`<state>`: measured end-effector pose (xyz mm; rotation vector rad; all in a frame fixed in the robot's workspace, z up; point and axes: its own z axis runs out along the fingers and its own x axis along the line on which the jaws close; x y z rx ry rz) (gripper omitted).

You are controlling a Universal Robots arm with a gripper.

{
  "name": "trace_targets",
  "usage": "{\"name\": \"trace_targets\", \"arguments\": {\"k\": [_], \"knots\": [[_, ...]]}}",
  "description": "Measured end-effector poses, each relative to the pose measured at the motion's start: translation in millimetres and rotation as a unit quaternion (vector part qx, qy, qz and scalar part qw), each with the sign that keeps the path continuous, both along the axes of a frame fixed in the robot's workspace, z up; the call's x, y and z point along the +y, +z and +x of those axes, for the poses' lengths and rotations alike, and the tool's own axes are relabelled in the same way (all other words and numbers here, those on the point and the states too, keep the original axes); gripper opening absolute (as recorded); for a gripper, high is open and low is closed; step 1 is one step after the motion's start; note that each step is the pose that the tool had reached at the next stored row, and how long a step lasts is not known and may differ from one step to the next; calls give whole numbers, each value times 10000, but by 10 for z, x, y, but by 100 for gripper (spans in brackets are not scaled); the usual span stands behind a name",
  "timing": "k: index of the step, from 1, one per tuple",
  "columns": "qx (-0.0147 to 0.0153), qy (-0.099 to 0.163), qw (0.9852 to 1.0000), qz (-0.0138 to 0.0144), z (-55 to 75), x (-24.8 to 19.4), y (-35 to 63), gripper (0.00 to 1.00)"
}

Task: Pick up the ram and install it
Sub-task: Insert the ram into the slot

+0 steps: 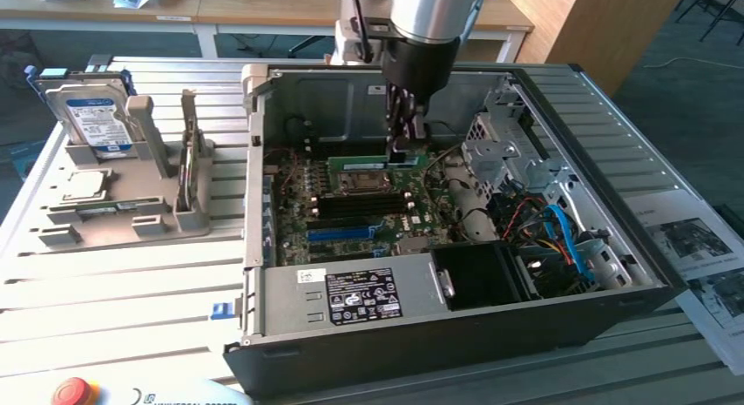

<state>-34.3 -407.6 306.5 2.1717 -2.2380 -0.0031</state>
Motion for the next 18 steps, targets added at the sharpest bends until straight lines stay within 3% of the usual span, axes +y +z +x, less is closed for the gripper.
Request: {"name": "trace_targets", "arguments": {"k": [18], "knots": [[-2, 0, 10000, 0, -8, -2, -327, 12]]}}
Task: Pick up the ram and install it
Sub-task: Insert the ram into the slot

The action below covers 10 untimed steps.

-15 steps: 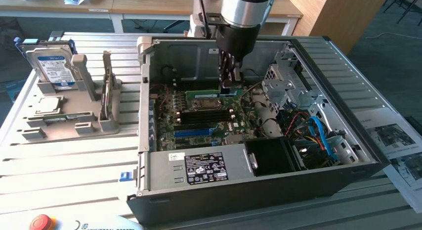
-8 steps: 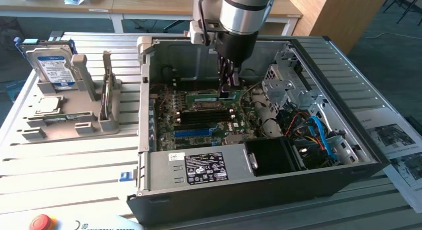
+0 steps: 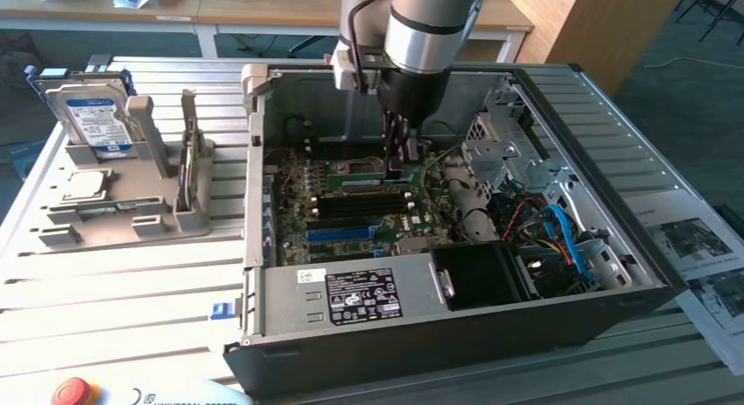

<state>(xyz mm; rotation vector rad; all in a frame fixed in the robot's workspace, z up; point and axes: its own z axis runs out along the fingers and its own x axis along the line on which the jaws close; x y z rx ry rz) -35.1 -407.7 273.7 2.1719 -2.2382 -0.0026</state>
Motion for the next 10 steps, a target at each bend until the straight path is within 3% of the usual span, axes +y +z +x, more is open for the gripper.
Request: {"name": "trace_targets", "arguments": {"k": [5, 10], "knots": [[0, 0, 10000, 0, -4, 0, -89, 12], [0, 0, 10000, -1, -4, 0, -97, 12]]}}
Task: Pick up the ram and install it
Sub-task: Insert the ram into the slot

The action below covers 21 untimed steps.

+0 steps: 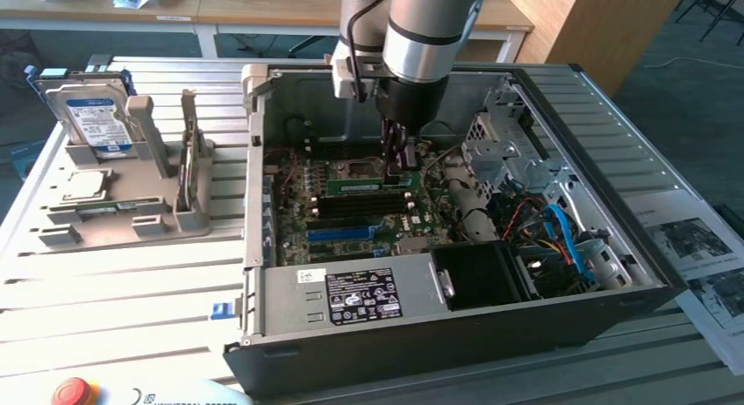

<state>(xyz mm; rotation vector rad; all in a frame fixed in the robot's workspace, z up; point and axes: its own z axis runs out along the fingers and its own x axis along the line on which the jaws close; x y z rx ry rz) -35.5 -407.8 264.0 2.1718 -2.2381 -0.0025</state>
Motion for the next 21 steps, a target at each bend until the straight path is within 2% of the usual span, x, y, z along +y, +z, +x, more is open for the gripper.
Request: {"name": "trace_targets", "arguments": {"k": [6, 10, 21], "knots": [[-3, 0, 10000, 1, -76, 1, -4, 12], [-3, 0, 10000, 0, -77, 0, -6, 12], [-13, 0, 10000, 1, -79, 0, -194, 12]]}}
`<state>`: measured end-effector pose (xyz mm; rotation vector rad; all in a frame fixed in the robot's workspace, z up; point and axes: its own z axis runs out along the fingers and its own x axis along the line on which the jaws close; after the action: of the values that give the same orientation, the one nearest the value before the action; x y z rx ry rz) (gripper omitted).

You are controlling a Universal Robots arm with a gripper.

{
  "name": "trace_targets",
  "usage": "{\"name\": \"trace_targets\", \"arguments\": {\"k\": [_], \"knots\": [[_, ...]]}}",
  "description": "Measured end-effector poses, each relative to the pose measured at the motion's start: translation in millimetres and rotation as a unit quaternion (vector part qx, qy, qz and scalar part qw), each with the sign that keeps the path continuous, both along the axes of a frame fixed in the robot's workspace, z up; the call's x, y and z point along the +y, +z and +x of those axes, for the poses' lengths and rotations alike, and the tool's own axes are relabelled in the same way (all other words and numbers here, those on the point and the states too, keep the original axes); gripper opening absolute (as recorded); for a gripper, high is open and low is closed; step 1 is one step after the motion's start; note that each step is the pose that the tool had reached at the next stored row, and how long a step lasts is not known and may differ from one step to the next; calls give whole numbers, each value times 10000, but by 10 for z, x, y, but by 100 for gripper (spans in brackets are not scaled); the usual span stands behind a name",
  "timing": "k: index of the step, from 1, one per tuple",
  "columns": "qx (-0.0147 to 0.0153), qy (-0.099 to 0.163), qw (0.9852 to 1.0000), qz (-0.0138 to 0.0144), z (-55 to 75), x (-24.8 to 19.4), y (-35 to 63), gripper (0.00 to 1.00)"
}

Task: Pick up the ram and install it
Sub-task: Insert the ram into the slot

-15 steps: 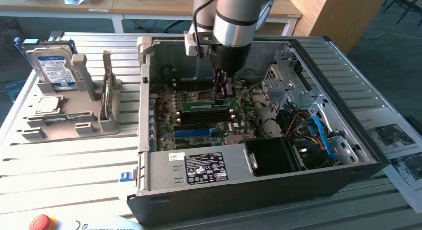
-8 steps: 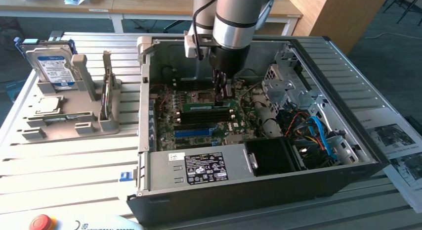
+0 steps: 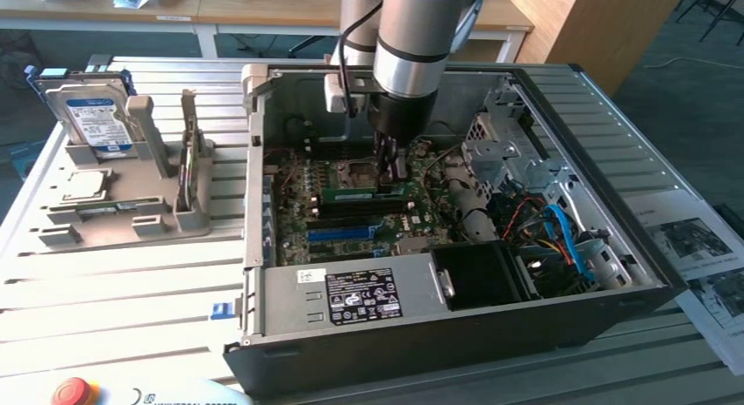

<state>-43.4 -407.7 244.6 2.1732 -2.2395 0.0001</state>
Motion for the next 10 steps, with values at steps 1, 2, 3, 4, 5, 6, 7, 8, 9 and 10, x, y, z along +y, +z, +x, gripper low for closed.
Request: {"name": "trace_targets", "arguments": {"k": [1, 2, 3, 4, 5, 6, 7, 8, 9, 10], "knots": [[-1, 0, 10000, 0, 0, 0, -13, 12], [0, 0, 10000, -1, -1, 0, -16, 12], [0, 0, 10000, -1, -1, 0, -16, 12], [0, 0, 10000, -1, -1, 0, -16, 12], [0, 0, 10000, -1, -1, 0, -17, 12], [-1, -1, 10000, 0, -7, 0, -18, 12], [-2, -1, 10000, 0, -20, 0, -19, 12], [-2, -1, 10000, 0, -28, 1, -19, 12], [-2, -1, 10000, 0, -28, 0, -19, 12], [-2, -1, 10000, 0, -28, 0, -19, 12]]}}
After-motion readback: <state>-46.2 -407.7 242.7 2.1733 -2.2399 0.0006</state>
